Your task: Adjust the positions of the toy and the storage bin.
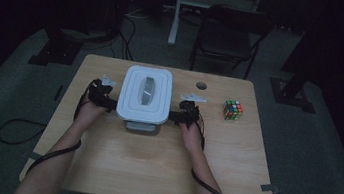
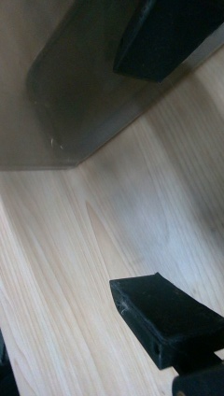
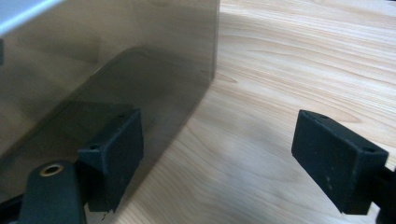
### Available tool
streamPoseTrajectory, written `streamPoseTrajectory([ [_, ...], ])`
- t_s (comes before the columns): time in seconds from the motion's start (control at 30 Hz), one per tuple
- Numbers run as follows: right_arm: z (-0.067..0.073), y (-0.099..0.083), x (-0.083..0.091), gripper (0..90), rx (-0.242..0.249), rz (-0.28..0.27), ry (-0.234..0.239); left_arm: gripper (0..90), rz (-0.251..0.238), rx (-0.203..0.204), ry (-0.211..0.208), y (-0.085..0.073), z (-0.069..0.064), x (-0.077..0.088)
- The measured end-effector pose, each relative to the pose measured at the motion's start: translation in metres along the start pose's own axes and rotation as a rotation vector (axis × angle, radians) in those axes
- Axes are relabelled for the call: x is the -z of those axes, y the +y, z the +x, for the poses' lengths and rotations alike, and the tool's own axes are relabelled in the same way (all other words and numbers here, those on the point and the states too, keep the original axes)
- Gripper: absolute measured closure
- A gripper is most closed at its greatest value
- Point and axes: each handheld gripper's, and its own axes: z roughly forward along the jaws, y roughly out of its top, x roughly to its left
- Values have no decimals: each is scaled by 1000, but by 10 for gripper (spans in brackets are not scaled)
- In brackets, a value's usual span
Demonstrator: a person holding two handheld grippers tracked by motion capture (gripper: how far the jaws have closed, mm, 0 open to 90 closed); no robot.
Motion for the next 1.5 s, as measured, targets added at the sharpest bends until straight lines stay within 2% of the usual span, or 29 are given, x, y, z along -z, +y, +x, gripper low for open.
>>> streamPoseTrajectory([
  [0.1, -7, -3, 6, 167, -2, 1, 4, 17, -3, -2, -26, 3, -7, 0],
  [0.23, -15, -9, 14, 177, -11, -2, 8, 17, -5, -18, -33, 6, -17, -1],
  [0.37, -16, -14, 24, 187, -4, -12, -30, 18, -1, -26, -53, 8, -26, -2],
  [0.47, -18, -16, 28, 186, 4, -10, -26, 18, 4, -37, -58, 10, -31, -3],
  [0.77, -25, -29, 47, 187, 9, 3, 28, 44, 8, -80, -71, 7, -49, 5],
  [1.0, -27, -41, 65, 186, 19, -12, 96, 44, 16, -81, -89, 2, -62, 12],
  [1.1, -27, -45, 71, 186, 30, -13, 102, 44, 13, -107, -69, 1, -70, 16],
  [1.17, -27, -47, 75, 185, 56, -22, 113, 44, 13, -109, -63, -1, -74, 18],
  [1.27, -28, -51, 81, 185, 64, -20, 125, 45, 16, -100, -81, -4, -78, 19],
  [1.4, -28, -54, 85, 186, 60, -18, 134, 45, 15, -115, -81, -6, -85, 23],
  [1.5, -28, -60, 95, 186, 70, -21, 152, 45, -4, -142, -53, -12, -97, 30],
])
